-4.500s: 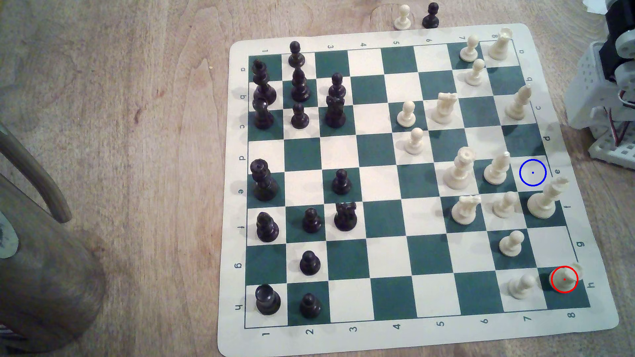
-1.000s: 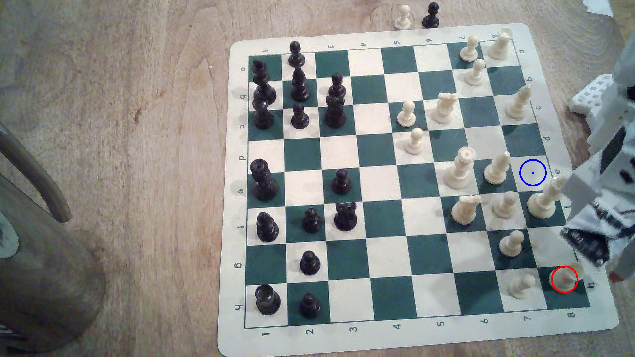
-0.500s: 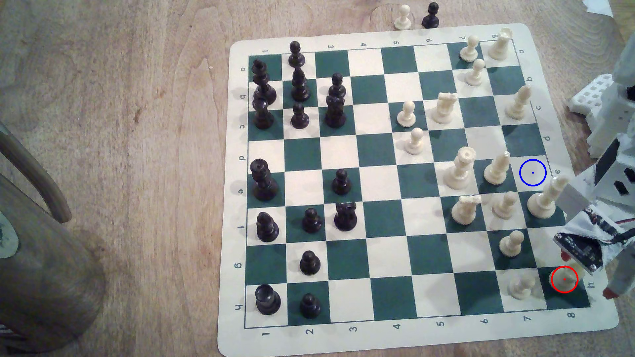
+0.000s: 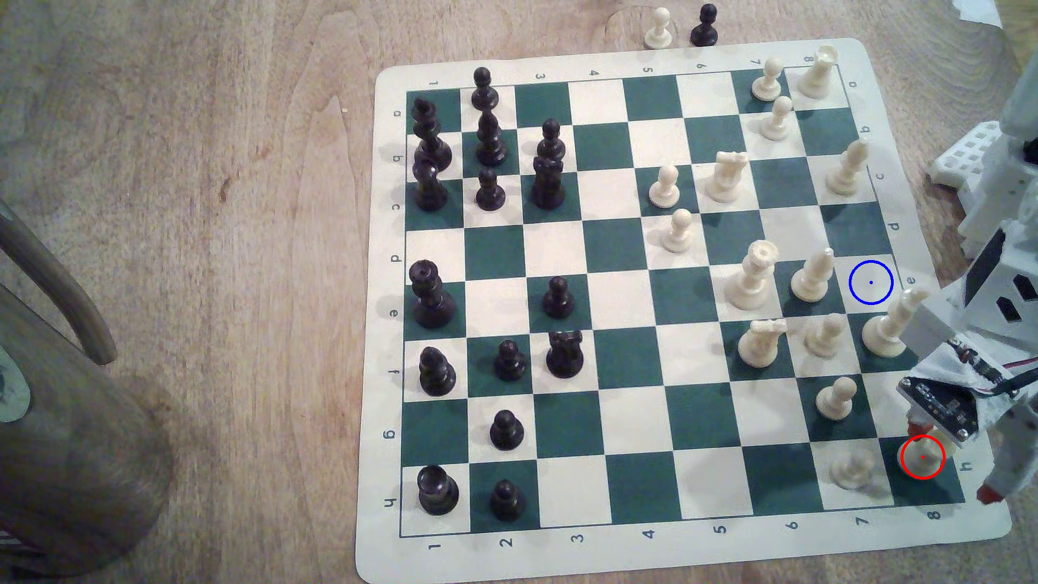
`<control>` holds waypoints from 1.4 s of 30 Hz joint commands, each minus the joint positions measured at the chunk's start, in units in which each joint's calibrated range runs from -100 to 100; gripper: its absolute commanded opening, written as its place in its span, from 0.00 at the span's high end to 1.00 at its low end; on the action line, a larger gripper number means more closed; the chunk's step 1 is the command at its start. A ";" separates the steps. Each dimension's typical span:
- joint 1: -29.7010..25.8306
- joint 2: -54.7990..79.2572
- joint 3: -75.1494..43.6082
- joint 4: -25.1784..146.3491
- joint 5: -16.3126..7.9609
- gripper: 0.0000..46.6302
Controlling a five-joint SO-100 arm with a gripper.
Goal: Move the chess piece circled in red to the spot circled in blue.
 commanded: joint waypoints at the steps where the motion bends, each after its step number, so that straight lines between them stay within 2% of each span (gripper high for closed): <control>1: 0.45 -0.61 -0.12 -1.19 -0.20 0.55; 11: 0.53 -0.61 1.15 -2.50 -0.20 0.62; 13: 0.61 -0.61 1.15 -2.58 -0.20 0.65; 14: 1.00 -0.61 1.15 -2.74 -0.29 0.73; 15: 1.08 -0.69 1.15 -2.82 -0.29 0.74; 17: 1.23 -1.03 1.24 -2.82 -0.29 0.74; 19: 1.31 -1.54 1.24 -2.91 -0.44 0.69; 22: 1.47 -1.71 1.24 -2.99 -0.49 0.71; 26: 1.47 -2.13 1.42 -2.99 -0.49 0.82; 28: 1.39 -2.64 1.69 -2.99 -0.49 0.95; 30: 1.31 -3.07 1.87 -2.99 -0.49 1.00; 38: 1.55 -5.36 1.15 -1.68 -0.59 1.00; 40: 4.13 -9.60 -0.49 0.62 0.05 1.00; 42: 8.82 -14.36 -6.92 6.84 1.03 1.00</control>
